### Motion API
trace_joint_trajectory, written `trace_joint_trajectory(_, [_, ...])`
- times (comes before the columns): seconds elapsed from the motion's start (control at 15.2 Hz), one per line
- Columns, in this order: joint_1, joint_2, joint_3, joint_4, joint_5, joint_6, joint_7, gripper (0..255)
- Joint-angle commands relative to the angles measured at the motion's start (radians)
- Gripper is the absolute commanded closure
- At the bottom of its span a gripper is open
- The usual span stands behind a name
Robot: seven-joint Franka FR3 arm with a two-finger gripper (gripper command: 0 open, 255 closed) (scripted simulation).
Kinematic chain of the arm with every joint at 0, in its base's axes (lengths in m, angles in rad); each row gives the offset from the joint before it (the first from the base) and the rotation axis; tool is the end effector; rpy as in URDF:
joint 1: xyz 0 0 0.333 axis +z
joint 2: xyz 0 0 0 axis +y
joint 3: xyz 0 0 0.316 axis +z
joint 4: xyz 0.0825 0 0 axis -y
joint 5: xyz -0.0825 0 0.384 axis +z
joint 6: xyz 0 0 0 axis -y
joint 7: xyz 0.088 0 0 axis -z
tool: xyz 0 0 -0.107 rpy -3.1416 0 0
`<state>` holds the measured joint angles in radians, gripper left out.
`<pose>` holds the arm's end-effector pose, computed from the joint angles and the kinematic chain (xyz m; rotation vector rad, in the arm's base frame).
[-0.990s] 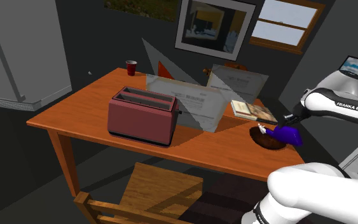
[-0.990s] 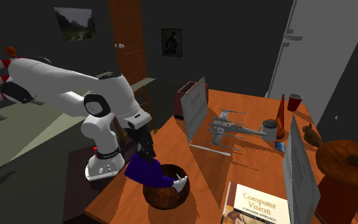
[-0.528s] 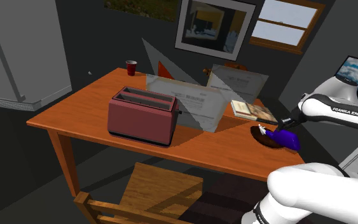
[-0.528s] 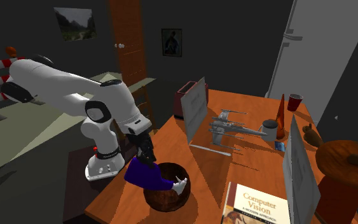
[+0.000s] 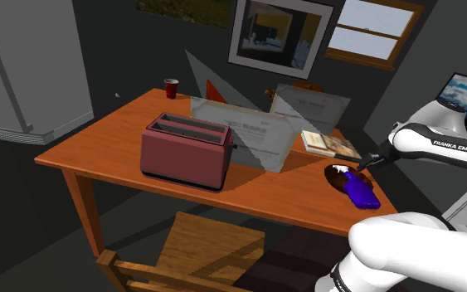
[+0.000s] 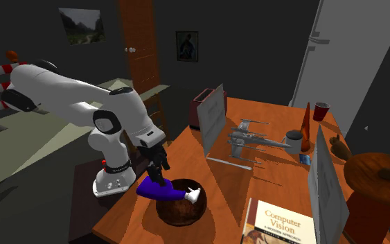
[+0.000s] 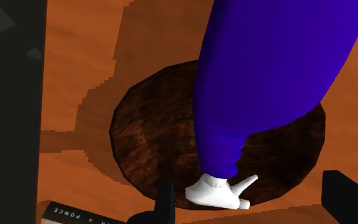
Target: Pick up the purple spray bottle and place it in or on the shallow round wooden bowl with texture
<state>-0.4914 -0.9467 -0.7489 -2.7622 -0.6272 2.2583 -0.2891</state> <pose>0.1110 -0.3285 0.4369 2.8436 -0.6809 0.4565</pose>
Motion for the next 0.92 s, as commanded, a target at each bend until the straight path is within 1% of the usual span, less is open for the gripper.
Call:
trace_joint_trajectory(0.0, [0.0, 0.0, 0.0, 0.0, 0.0, 0.0, 0.0, 0])
trace_joint_trajectory(0.07, [0.0, 0.001, 0.0, -0.001, 0.0, 0.001, 0.001, 0])
trace_joint_trajectory(0.33, [-0.017, -0.097, 0.087, 0.058, 0.061, -0.161, -0.018, 0])
trace_joint_trajectory(0.86, [-0.017, -0.097, 0.087, 0.058, 0.061, -0.161, -0.018, 0])
